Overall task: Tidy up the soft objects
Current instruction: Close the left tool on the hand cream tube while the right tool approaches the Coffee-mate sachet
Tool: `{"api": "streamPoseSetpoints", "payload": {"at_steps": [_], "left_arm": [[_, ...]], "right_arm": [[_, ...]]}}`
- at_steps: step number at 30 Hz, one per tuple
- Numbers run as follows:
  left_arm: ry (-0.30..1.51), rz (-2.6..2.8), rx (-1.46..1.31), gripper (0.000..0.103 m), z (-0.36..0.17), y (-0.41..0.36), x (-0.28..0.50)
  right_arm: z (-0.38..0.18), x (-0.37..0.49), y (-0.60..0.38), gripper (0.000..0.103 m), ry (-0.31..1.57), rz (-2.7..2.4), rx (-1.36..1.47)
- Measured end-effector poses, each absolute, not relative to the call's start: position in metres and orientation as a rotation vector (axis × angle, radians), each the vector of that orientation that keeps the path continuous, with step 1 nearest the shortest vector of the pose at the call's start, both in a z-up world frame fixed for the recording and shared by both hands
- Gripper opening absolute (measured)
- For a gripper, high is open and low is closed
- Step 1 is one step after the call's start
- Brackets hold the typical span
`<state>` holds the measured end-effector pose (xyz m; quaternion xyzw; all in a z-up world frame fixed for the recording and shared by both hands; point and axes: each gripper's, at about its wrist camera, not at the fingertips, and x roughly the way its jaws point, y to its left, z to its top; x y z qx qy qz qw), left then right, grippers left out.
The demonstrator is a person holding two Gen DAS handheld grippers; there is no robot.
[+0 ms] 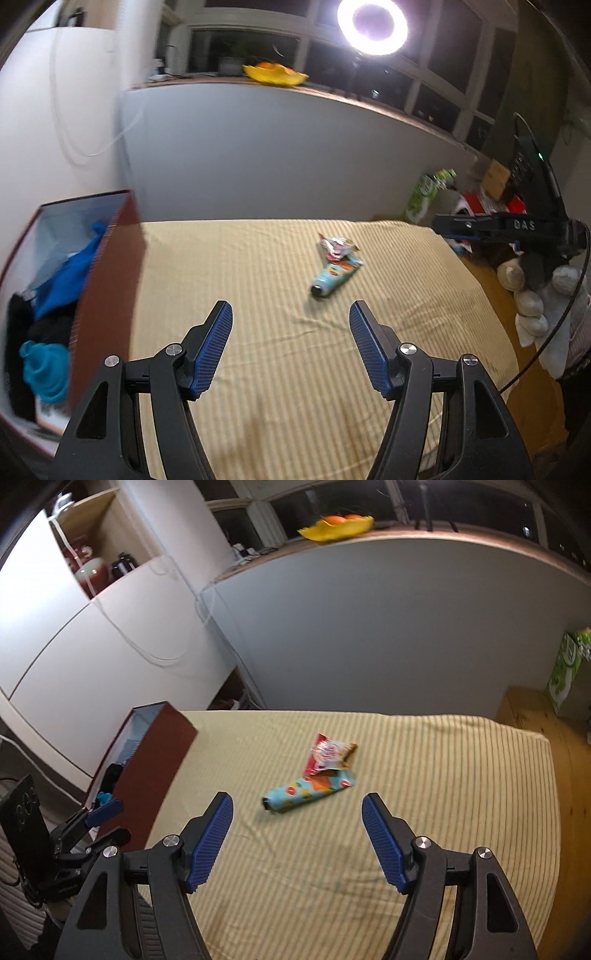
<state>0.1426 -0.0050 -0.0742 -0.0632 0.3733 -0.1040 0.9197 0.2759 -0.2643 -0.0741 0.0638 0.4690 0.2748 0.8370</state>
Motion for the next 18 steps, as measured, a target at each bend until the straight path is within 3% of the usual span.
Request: {"api": "streamPoseSetpoints", "payload": {"at_steps": [6,8,10,13,18], "left_arm": [[0.808,-0.248,-0.093,0.066,-0.093,-0.031,0.168],[0.822,-0.251,-0.083,0.066,-0.098,-0.037,0.175],[0.829,-0.254,-0.082,0.066,-0.101,-0.039,0.178],[0.831,-0.249,-0.09,0.066,-0.102,-0.038,0.183],[0.839,-0.239,-0.107,0.065,-0.105,-0.029,0.188]], "right_arm": [[-0.097,0.302,-0.262,0.066,1.031,0.577,0.191],[-0.105,0.313,-0.25,0.053,1.051,0.588,0.181],[-0.113,0.325,-0.239,0.031,1.077,0.6,0.184],[-0.127,0.343,-0.218,0.022,1.124,0.625,0.199],[-0.147,0.362,-0.178,0.019,1.166,0.628,0.137]]}}
